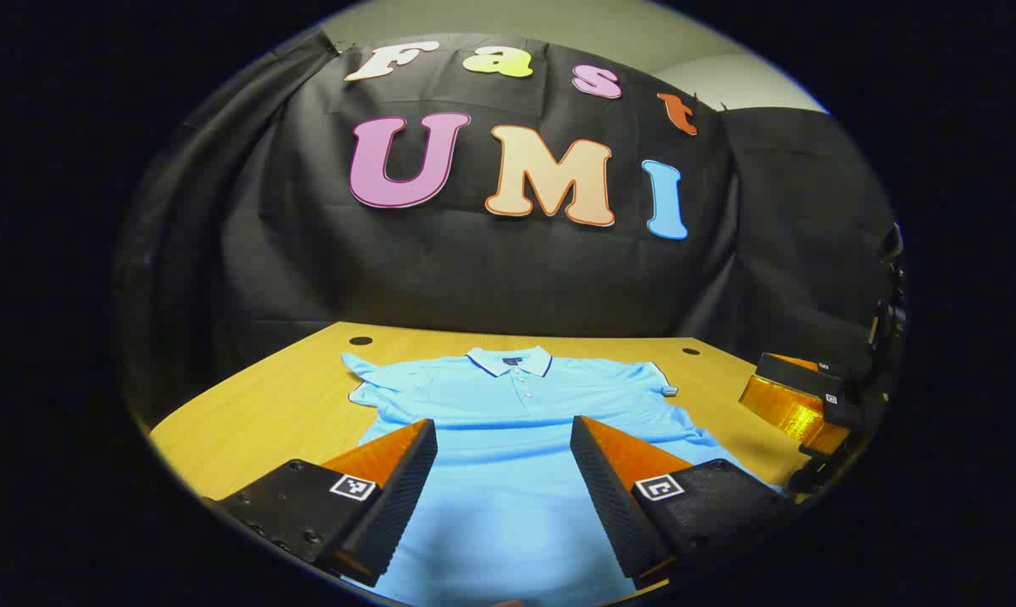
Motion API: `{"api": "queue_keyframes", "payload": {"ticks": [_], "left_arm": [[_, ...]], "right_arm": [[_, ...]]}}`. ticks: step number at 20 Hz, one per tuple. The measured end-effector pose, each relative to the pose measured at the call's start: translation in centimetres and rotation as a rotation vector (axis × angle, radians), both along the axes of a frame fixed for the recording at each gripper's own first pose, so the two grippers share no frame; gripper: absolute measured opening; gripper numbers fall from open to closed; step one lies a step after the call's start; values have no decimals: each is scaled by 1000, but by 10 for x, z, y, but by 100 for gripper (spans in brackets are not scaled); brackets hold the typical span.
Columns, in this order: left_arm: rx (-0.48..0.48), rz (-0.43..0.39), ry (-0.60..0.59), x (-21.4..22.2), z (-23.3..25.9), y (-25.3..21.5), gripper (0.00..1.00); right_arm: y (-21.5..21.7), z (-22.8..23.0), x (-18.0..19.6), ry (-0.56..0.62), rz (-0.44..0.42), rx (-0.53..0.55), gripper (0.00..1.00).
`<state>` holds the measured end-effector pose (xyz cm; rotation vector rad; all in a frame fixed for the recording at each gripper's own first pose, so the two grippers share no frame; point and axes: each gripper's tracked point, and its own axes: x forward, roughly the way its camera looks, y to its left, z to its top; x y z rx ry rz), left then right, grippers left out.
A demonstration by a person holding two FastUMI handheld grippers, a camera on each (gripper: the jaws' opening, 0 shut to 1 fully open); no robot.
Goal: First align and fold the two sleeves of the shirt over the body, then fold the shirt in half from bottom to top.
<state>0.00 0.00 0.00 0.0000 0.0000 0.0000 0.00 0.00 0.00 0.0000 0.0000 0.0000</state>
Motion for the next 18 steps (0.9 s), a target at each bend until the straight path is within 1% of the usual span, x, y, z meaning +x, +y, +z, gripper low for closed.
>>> {"api": "queue_keyframes", "payload": {"ticks": [8, 15, 18], "left_arm": [[-18, -15, 6, -10, 6, -3, 95], [-2, -5, 5, -15, 10, 1, 95], [-3, -1, 14, -15, 7, 2, 95]], "right_arm": [[-7, 2, -2, -4, -38, -19, 99], [-3, -1, -3, 7, -36, -23, 99], [-5, -9, 0, 37, -43, -20, 99]]}}
